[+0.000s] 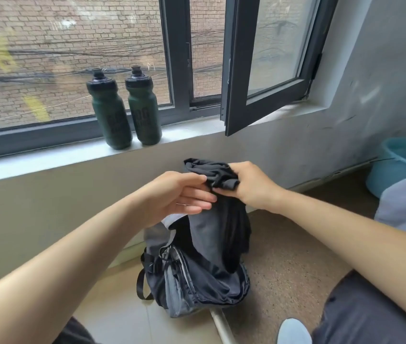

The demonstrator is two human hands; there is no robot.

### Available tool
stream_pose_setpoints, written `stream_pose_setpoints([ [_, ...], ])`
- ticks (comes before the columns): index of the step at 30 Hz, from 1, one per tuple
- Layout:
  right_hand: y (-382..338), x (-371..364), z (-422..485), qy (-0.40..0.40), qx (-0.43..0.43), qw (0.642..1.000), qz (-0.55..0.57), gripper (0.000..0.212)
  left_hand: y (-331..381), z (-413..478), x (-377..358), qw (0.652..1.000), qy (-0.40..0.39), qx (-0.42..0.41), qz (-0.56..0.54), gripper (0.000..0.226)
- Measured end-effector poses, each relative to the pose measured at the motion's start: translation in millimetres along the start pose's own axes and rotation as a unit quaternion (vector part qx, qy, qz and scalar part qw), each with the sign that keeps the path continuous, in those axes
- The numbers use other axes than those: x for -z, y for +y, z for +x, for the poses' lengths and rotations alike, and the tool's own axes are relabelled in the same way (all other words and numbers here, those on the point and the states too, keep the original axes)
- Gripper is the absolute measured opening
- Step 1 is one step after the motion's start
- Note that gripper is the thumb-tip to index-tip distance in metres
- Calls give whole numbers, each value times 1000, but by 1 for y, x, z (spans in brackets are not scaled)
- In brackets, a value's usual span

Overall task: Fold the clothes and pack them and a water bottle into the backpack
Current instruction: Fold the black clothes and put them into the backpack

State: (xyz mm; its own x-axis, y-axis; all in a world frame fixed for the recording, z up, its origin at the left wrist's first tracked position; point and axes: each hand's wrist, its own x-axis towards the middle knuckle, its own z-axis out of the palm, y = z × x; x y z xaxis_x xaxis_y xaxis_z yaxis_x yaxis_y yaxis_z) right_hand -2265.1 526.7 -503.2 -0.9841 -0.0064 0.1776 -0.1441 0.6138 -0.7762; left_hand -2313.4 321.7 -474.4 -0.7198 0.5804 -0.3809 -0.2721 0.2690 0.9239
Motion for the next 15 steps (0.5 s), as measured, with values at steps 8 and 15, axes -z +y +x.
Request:
stream_pose_setpoints([
  [8,-4,39,-11,-65,-126,935,324,31,-12,17,33,979,152,-136,33,56],
  [15,-13,51,-15,-32,-127,891,434,27,-35,23,-3,990,-102,-97,-12,71],
])
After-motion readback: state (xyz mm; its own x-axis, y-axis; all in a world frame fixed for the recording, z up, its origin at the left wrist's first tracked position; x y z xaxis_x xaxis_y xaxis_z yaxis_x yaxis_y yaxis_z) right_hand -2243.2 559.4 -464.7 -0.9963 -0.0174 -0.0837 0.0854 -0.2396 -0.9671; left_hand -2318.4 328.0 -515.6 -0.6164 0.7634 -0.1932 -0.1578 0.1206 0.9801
